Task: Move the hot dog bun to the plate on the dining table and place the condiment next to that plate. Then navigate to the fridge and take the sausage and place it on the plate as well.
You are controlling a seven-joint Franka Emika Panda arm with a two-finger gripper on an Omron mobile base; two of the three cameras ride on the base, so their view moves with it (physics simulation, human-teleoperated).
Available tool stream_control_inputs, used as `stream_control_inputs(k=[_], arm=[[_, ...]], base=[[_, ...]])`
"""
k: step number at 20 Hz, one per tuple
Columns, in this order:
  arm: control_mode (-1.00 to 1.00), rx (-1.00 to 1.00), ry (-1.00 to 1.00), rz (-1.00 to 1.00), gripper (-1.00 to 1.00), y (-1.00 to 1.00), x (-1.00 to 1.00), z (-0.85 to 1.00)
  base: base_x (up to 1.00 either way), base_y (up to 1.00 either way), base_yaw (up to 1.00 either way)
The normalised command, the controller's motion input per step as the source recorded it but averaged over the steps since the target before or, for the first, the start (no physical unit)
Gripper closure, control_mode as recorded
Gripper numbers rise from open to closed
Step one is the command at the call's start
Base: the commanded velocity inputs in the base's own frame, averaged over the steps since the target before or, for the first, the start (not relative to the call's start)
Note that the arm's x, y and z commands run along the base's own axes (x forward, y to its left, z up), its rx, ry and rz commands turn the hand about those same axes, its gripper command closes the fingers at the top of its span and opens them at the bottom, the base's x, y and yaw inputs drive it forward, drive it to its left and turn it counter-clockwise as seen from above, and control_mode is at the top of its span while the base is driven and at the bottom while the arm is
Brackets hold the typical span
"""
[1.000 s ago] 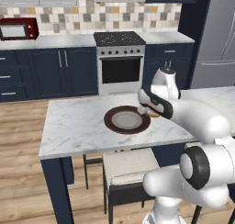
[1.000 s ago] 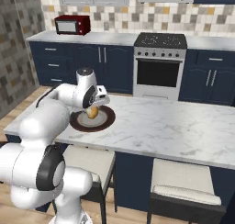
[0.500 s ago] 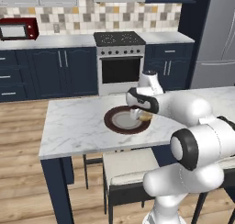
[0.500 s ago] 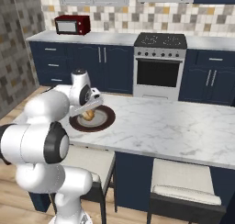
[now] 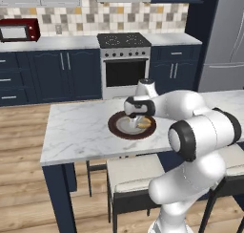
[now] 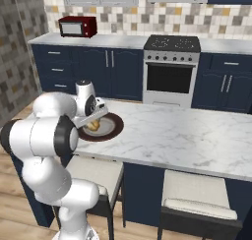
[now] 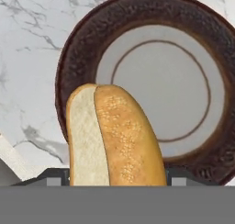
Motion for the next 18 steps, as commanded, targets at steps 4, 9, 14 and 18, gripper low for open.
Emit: stream_control_inputs(k=[4,9,14,18], arm=[[-1.00,0.00,0.00,0.02,1.00,0.00,0.20,-0.12],[-1.00,0.00,0.00,0.02,1.00,0.00,0.10,-0.18],[-1.00,0.00,0.00,0.03,1.00,0.00,0.13,-0.26],[-1.00,0.00,0.00,0.02,1.00,0.01,0.18,-0.25]], base=[[0.00,0.00,0.00],[0.00,0.00,0.00],[0.00,0.00,0.00],[0.00,0.00,0.00]])
